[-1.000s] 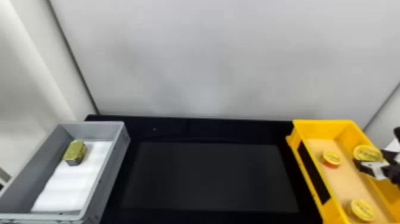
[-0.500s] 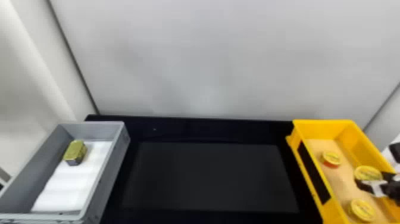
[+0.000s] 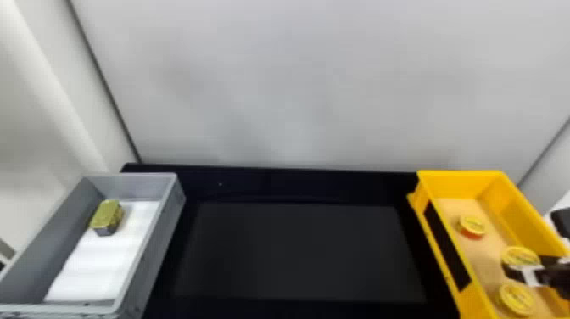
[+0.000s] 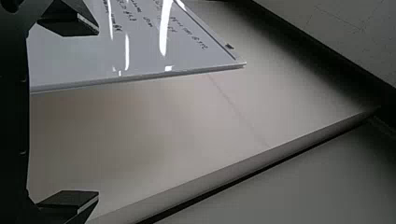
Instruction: Pick up the round yellow can and place it in the yellow rectangular box
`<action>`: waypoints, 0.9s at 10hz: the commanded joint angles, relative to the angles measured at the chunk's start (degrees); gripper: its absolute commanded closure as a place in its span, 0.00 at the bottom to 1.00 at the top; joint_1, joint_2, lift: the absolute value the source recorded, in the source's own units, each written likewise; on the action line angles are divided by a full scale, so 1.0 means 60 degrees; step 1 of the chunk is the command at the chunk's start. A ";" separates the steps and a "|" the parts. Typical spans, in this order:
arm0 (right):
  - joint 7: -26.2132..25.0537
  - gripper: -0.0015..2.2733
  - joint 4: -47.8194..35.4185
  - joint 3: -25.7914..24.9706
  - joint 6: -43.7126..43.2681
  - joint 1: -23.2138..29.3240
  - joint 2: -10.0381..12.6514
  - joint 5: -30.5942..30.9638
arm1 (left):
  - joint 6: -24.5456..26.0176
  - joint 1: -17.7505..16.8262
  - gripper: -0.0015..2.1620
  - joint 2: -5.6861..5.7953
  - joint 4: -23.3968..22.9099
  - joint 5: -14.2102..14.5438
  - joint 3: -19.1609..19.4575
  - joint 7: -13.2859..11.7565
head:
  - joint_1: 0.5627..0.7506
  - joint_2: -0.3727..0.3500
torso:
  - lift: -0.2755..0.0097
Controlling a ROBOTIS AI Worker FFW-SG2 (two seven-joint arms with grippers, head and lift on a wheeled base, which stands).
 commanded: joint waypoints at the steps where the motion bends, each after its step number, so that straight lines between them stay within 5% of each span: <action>1: 0.0095 0.29 -0.0082 -0.0035 0.0019 -0.0033 -0.0057 0.0012 | 0.0018 0.0015 0.02 -0.0039 -0.0009 -0.0003 0.0001 0.0000 | 0.66 0.53 | 0.77; 9: 0.0329 0.03 -0.0097 -0.0006 0.0048 -0.0048 -0.0145 -0.0003 | 0.0018 0.0000 0.02 -0.0039 -0.0009 -0.0003 0.0016 -0.0015 | 0.66 0.53 | 0.77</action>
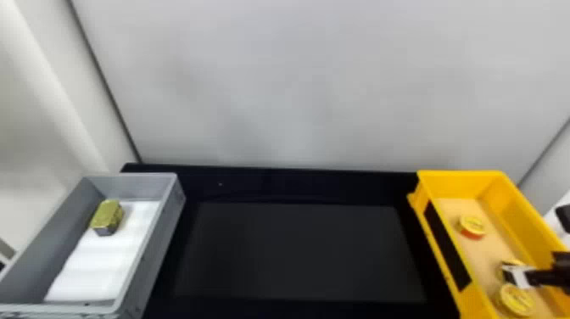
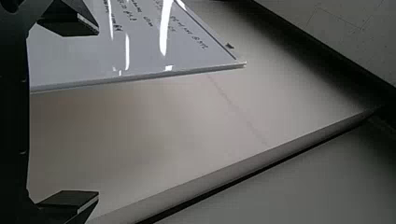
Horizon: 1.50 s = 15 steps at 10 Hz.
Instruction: Pick up the round yellow can and place it in the yellow rectangular box
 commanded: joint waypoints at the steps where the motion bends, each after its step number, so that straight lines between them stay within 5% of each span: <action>1: -0.0012 0.03 0.0007 0.0005 -0.0024 0.0001 -0.0005 0.0000 | 0.0000 0.0000 0.02 -0.0039 -0.0015 0.0000 0.0014 0.0000 | 0.66 0.53 | 0.77; 10: -0.1521 0.03 -0.2761 -0.0083 -0.1064 -0.0204 -0.0357 -0.0190 | -0.0015 0.0103 0.02 -0.0039 -0.0029 0.0000 0.0087 0.0000 | 0.66 0.53 | 0.77; 15: -0.4086 0.03 -0.4417 -0.0068 -0.2442 -0.0204 -0.0372 -0.2990 | -0.0088 0.0117 0.02 -0.0039 -0.0029 0.0000 0.0146 0.0044 | 0.66 0.53 | 0.77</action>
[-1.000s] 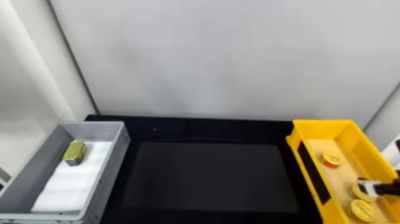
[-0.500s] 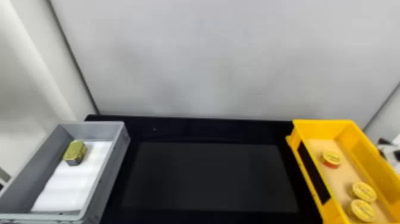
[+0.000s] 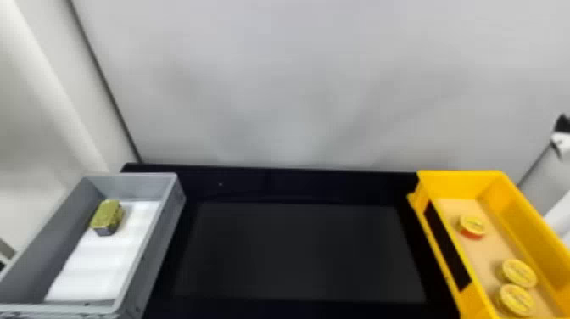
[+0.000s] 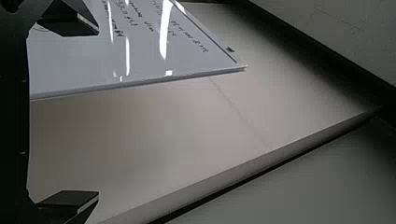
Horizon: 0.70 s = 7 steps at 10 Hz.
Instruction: Pick up the round yellow can and place it in the yellow rectangular box
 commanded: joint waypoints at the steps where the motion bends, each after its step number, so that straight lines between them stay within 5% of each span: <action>1: -0.1015 0.03 -0.0756 -0.0141 -0.0910 0.0026 -0.0015 -0.1140 | 0.0000 0.0007 0.02 -0.0039 -0.0009 0.0000 0.0065 -0.0002 | 0.66 0.53 | 0.77; 2: -0.1894 0.03 -0.1049 -0.0199 -0.1379 0.0070 -0.0030 -0.1668 | 0.0000 0.0036 0.02 -0.0039 -0.0038 0.0000 0.0109 -0.0002 | 0.66 0.53 | 0.77; 7: -0.3140 0.02 -0.1928 -0.0507 -0.2009 -0.0106 -0.0411 -0.3294 | 0.0000 0.0007 0.02 -0.0039 -0.0111 0.0000 0.0197 -0.0016 | 0.66 0.53 | 0.77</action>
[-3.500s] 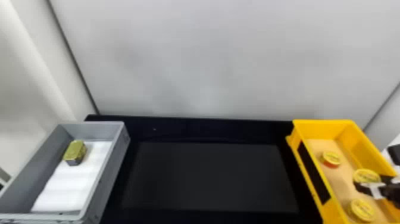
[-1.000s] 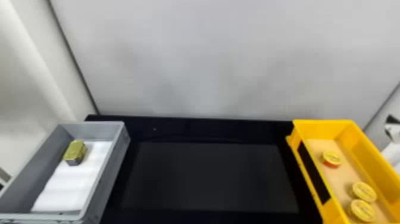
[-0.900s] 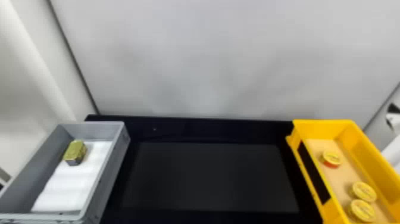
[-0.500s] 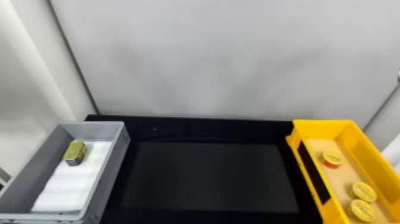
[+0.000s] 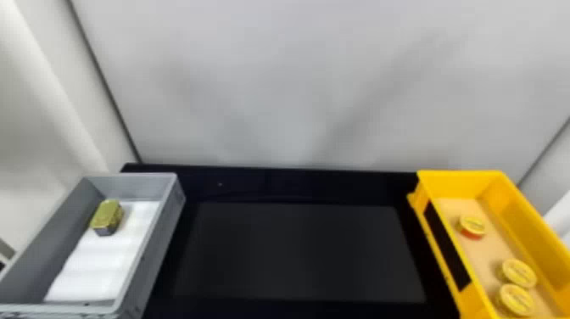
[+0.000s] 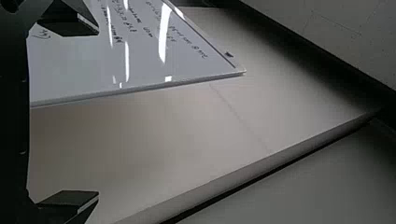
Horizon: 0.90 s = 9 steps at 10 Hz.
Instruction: Pick up the round yellow can and place it in the yellow rectangular box
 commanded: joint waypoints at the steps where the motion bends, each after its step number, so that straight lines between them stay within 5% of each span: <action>1: -0.0417 0.02 -0.0365 -0.0016 -0.0395 0.0002 -0.0137 -0.0969 | -0.0001 -0.0026 0.02 -0.0039 -0.0049 0.0000 0.0053 0.0008 | 0.66 0.53 | 0.77; 5: -0.0651 0.02 -0.0878 -0.0221 -0.0688 -0.0057 -0.0269 -0.1922 | -0.0001 0.0004 0.02 -0.0039 -0.0122 0.0000 0.0141 0.0008 | 0.66 0.53 | 0.77; 9: -0.1047 0.03 -0.1274 -0.0338 -0.0512 -0.0028 -0.0401 -0.1629 | -0.0001 0.0033 0.02 -0.0039 -0.0152 0.0000 0.0199 -0.0007 | 0.66 0.53 | 0.77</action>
